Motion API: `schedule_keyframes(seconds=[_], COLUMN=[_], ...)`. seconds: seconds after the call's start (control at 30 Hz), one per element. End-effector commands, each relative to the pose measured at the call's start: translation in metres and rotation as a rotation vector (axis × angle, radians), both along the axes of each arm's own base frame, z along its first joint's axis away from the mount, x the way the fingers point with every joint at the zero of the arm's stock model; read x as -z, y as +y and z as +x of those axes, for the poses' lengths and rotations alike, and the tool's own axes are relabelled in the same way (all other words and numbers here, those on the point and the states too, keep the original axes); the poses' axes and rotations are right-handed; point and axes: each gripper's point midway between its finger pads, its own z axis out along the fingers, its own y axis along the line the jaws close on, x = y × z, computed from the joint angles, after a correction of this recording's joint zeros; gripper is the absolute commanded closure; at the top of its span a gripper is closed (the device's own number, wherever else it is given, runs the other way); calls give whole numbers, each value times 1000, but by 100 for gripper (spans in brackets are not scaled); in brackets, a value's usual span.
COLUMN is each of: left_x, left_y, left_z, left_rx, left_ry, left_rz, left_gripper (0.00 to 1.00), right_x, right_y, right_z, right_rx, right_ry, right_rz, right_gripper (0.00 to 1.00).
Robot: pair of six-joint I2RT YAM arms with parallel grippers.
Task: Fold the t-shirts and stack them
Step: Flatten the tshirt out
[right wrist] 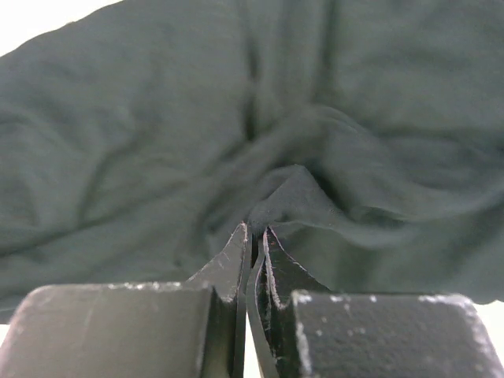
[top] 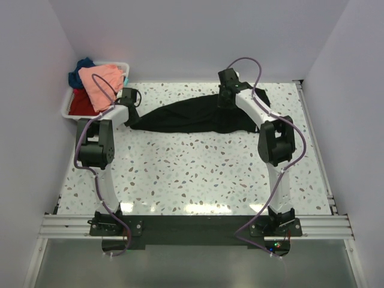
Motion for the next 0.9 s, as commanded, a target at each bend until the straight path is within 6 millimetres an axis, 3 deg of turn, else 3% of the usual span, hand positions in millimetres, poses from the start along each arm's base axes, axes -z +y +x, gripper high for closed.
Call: schedule_keyframes(seconds=[0.0, 0.1, 0.3, 0.33, 0.47, 0.63, 0.87], left_x=[-10, -10, -6, -5, -4, -3, 0], left_y=[3, 3, 3, 3, 3, 3, 1], left_z=[-7, -8, -8, -7, -6, -4, -1], left_rx=[14, 13, 13, 12, 13, 14, 17], left_ry=[2, 4, 12, 12, 16, 17, 19], left_rz=[16, 17, 15, 17, 16, 17, 7], left_gripper=[100, 100, 100, 100, 100, 100, 100], right_x=[-23, -17, -16, -4, 5, -9, -32], right_y=[38, 47, 45, 46, 57, 79, 81], right_z=[25, 24, 39, 43, 55, 62, 58], right_rx=[-111, -126, -115, -117, -170, -270, -304], right_ry=[-98, -110, -162, -149, -140, -176, -196], right_rz=[142, 188, 172, 161, 165, 238, 250], right_gripper=[100, 100, 100, 100, 100, 98, 87])
